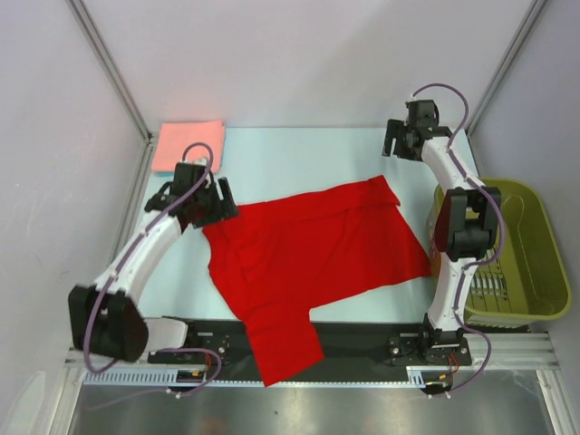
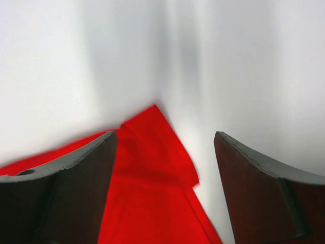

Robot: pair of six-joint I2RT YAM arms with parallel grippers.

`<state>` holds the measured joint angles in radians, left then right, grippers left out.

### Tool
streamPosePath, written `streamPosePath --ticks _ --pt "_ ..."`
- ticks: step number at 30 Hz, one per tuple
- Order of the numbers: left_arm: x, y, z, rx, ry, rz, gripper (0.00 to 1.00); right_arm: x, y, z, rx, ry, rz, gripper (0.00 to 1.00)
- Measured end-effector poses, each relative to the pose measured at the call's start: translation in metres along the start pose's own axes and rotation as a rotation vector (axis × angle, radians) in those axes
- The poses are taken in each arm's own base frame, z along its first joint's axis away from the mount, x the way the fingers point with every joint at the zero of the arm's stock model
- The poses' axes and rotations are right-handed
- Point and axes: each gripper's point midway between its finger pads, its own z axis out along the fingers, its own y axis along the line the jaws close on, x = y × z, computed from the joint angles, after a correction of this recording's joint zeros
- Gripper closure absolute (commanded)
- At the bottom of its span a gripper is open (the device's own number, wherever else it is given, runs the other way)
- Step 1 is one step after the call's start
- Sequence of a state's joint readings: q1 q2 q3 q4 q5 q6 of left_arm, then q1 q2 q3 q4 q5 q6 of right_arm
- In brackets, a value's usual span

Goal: Fold and stack the t-shirts
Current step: Fold the tshirt

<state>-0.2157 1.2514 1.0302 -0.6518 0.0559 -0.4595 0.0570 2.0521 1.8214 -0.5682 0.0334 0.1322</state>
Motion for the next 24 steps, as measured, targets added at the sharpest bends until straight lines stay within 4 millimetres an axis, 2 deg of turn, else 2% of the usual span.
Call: streamPosePath --ticks 3,5,7,14,19,24 --pt "-0.022 0.019 0.026 -0.054 0.019 0.0 0.32 -0.002 0.006 0.021 -0.023 0.005 0.014 0.26" --pt "-0.03 0.032 0.041 -0.085 0.039 0.002 0.4 0.01 0.008 0.035 -0.036 0.042 0.032 0.34" --pt "-0.034 0.044 0.054 -0.104 0.064 0.002 0.41 0.024 0.011 0.047 -0.052 0.08 0.059 0.44" --pt "-0.039 0.07 0.093 -0.122 0.149 -0.011 0.31 0.046 0.017 0.065 -0.092 0.148 0.123 0.44" --pt "-0.03 0.082 0.111 -0.119 0.208 -0.046 0.3 0.051 0.016 0.069 -0.101 0.164 0.138 0.44" --pt "-0.02 0.089 0.122 -0.116 0.255 -0.072 0.3 0.06 0.015 0.073 -0.096 0.19 0.136 0.44"
